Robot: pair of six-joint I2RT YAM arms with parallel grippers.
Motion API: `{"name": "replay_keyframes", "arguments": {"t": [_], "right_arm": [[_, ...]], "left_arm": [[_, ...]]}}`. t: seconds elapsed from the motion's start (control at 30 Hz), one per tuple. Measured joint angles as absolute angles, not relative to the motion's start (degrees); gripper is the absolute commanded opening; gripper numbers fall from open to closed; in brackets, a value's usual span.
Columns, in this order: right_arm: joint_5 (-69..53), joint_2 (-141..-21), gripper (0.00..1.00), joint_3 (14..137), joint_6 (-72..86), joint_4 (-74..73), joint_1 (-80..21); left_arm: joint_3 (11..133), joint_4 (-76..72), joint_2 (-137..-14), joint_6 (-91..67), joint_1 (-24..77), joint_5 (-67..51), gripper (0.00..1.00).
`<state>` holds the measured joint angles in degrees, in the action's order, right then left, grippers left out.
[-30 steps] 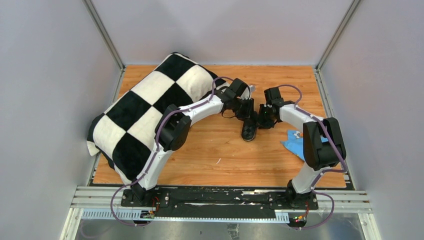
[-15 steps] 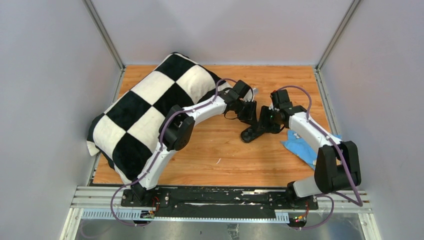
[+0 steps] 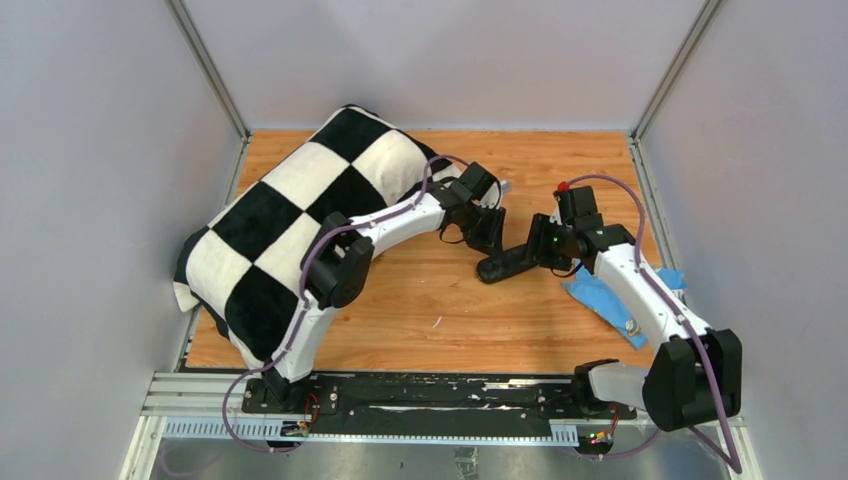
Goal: Organize the sunglasses
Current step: Reset both arms
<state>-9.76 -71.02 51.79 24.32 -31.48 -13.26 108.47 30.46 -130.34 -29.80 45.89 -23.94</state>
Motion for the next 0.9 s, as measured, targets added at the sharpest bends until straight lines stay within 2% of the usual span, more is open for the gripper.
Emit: {"name": "replay_keyframes", "arguments": {"t": [0.07, 0.23, 0.27, 0.3, 0.5, 0.67, 0.8, 0.9], "right_arm": [[-8.5, -68.8, 0.67, 51.8, 24.0, -32.1, -12.8], [-1.8, -64.0, 0.7, 58.8, 23.7, -40.8, -12.4], [0.2, -63.0, 0.85, 61.9, 23.5, -42.9, -12.4], [1.8, -62.1, 0.92, 64.3, 23.2, -44.3, -12.4], [11.0, -51.0, 0.94, 77.3, 21.0, -47.7, -12.3], [15.0, -40.5, 0.93, 74.2, 19.6, -43.7, -12.3], [16.0, -35.9, 0.93, 66.3, 19.4, -40.7, -12.3], [16.2, -36.0, 0.93, 62.2, 19.1, -40.2, -12.3]], "left_arm": [[103.8, 31.5, -125.7, -28.4, 45.7, -22.7, 0.32], [90.8, 33.4, -109.0, -26.4, 44.0, -20.7, 0.43], [88.6, 33.5, -105.2, -25.9, 43.5, -19.7, 0.45], [86.9, 33.8, -101.6, -25.4, 43.2, -18.8, 0.48], [77.5, 33.1, -76.8, -22.6, 42.2, -8.6, 0.55], [62.8, 24.8, -60.2, -24.1, 42.3, 2.1, 0.91], [49.3, 20.1, -52.7, -26.6, 42.2, 10.1, 0.98], [44.6, 19.9, -50.5, -27.8, 42.1, 13.7, 0.99]]}}
